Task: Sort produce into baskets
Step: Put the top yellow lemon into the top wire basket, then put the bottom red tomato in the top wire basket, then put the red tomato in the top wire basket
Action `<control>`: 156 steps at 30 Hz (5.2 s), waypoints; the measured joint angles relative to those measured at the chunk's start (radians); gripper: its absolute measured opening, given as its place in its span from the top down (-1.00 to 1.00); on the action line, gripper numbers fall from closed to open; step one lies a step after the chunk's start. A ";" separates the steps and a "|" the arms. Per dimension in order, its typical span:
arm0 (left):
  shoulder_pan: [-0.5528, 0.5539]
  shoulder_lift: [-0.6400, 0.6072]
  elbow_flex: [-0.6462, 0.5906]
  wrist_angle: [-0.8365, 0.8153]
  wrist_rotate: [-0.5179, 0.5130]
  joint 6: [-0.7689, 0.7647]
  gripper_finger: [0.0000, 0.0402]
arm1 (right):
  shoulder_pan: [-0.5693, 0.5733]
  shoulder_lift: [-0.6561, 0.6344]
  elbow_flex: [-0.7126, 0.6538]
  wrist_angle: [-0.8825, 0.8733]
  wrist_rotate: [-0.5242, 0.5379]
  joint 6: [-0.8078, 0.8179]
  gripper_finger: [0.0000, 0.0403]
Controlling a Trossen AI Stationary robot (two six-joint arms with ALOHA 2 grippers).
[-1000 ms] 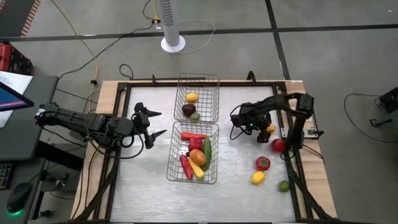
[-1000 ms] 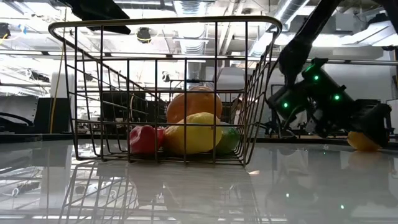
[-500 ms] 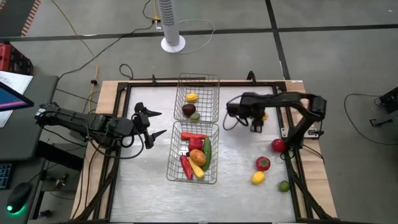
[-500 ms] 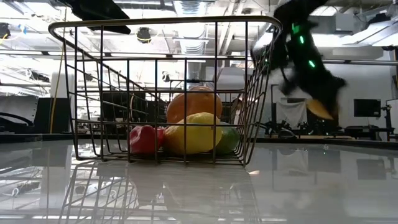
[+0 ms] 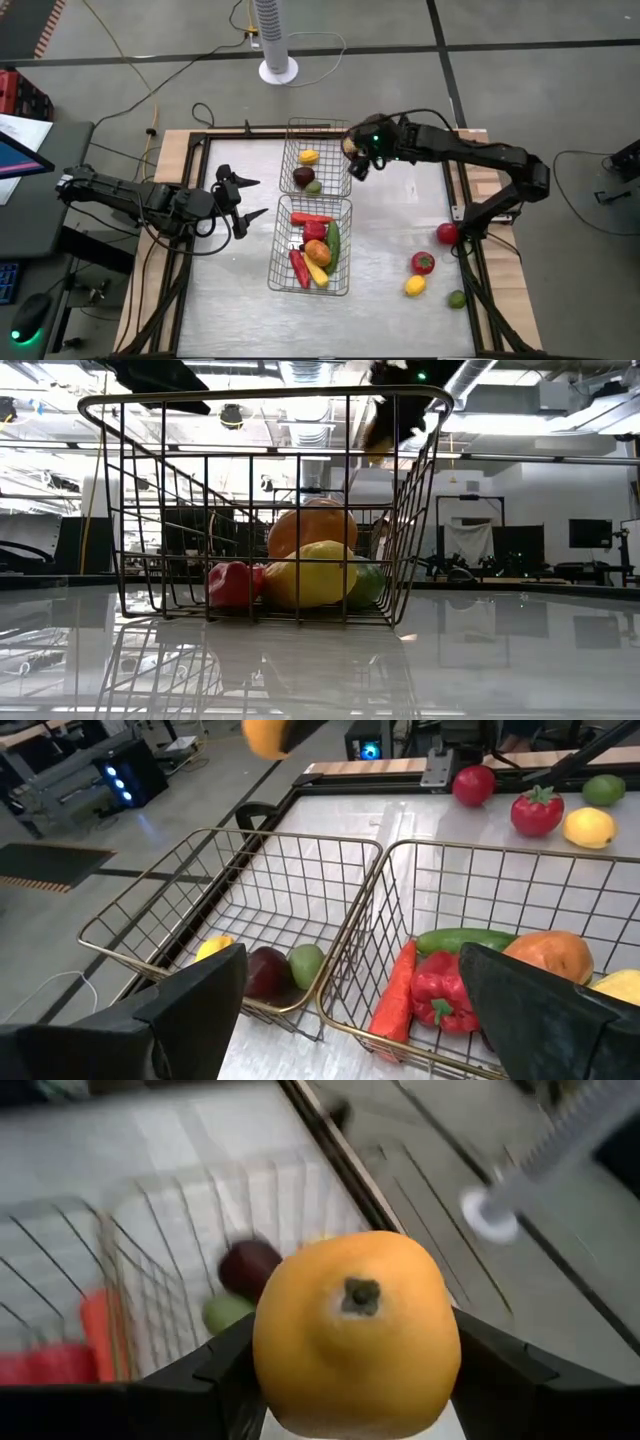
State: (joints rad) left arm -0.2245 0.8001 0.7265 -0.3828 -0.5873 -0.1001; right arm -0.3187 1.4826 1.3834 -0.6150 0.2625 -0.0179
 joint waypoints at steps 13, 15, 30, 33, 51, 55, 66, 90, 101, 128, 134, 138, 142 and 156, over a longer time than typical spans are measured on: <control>0.000 0.000 0.000 -0.002 0.000 0.005 -0.75 | 0.025 0.198 0.032 0.139 -0.202 -0.148 -0.57; 0.000 0.000 0.000 -0.002 0.000 0.005 -0.75 | 0.023 0.215 0.062 0.087 -0.202 -0.146 -0.66; 0.000 0.000 0.000 -0.018 0.000 0.028 -0.75 | 0.376 0.196 0.132 -0.825 -0.189 0.228 -0.81; 0.000 0.000 0.000 -0.018 0.000 0.022 -0.75 | 0.491 0.196 0.051 -0.833 -0.194 0.301 -0.80; 0.000 0.000 0.000 -0.030 0.005 -0.083 -0.75 | 0.566 0.198 -0.218 -0.812 -0.521 0.572 -0.85; 0.000 0.000 0.000 -0.037 0.006 -0.086 -0.75 | 0.604 0.198 -0.225 -0.827 -0.590 0.619 -0.86; 0.000 0.000 0.000 -0.061 0.005 -0.104 -0.75 | 0.647 0.198 -0.381 -0.745 -0.642 0.657 -0.85; 0.000 0.000 0.000 -0.064 0.005 -0.115 -0.75 | 0.513 0.208 -0.407 -0.568 -0.441 0.542 -0.57; 0.000 0.000 0.000 -0.064 0.002 -0.114 -0.75 | 0.461 0.158 -0.260 -0.661 -0.158 0.428 -0.56; 0.000 0.000 0.000 -0.068 -0.005 -0.073 -0.75 | 0.143 0.151 -0.049 -0.073 0.050 -0.020 -0.92; 0.000 0.000 0.000 -0.069 -0.016 -0.053 -0.75 | 0.155 0.121 -0.018 -0.548 -0.048 0.160 -0.90; 0.000 0.000 0.000 -0.071 -0.026 -0.035 -0.75 | 0.208 0.126 -0.111 -0.762 -0.177 0.295 -0.92; 0.000 0.000 0.000 -0.071 -0.029 -0.033 -0.75 | 0.271 0.126 -0.227 -0.832 -0.260 0.359 -0.96; 0.000 0.000 0.000 -0.071 -0.023 -0.045 -0.75 | 0.252 0.125 -0.552 -0.688 -0.184 0.351 -0.98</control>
State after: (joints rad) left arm -0.2245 0.8001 0.7261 -0.4541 -0.6098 -0.1448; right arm -0.0665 1.6077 0.8309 -1.3030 0.0783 0.3327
